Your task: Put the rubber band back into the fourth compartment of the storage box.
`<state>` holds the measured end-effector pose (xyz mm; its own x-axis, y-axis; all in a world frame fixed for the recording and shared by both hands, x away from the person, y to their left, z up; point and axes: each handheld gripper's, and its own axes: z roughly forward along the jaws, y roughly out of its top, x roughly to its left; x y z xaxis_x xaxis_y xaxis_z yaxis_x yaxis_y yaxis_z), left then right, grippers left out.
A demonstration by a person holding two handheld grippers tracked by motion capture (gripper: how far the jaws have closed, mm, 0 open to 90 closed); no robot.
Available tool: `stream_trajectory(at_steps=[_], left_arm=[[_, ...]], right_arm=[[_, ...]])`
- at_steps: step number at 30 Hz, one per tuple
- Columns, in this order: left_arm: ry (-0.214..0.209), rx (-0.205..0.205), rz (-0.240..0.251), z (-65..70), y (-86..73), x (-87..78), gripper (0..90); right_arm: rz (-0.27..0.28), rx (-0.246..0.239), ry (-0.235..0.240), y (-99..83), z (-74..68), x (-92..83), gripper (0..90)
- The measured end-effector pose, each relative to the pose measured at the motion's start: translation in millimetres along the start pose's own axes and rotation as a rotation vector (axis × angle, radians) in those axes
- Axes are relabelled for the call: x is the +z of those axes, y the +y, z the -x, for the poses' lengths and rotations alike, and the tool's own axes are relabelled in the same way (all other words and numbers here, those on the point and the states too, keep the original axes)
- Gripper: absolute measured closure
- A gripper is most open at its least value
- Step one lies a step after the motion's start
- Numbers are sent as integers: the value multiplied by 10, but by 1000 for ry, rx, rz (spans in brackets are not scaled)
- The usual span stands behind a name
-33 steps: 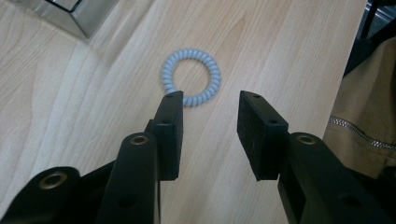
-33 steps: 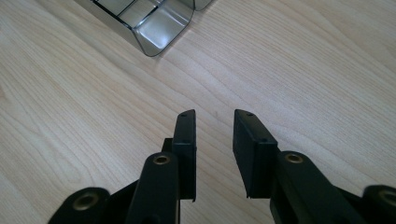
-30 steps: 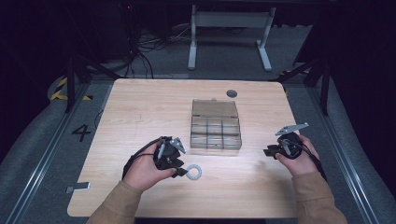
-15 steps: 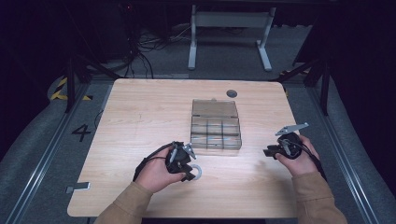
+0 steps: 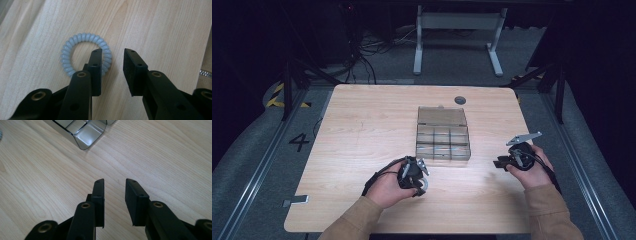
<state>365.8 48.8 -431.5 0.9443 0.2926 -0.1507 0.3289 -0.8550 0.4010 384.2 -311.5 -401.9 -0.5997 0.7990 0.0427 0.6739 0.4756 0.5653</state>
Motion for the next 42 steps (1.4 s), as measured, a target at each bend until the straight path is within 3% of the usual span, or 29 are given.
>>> stream_trajectory(at_steps=[8, 18, 28, 42], left_arm=[[45, 23, -45, 9, 10, 73, 726], [72, 16, -33, 6, 8, 76, 822], [66, -16, -31, 11, 14, 50, 824], [35, -54, 10, 42, 49, -214, 825]], right_arm=[[-2, 1, 2, 0, -8, 5, 704], [-2, 2, 2, -2, -7, 5, 704], [5, 4, 7, -7, 6, -6, 704], [4, 8, 14, -21, 23, 10, 706]])
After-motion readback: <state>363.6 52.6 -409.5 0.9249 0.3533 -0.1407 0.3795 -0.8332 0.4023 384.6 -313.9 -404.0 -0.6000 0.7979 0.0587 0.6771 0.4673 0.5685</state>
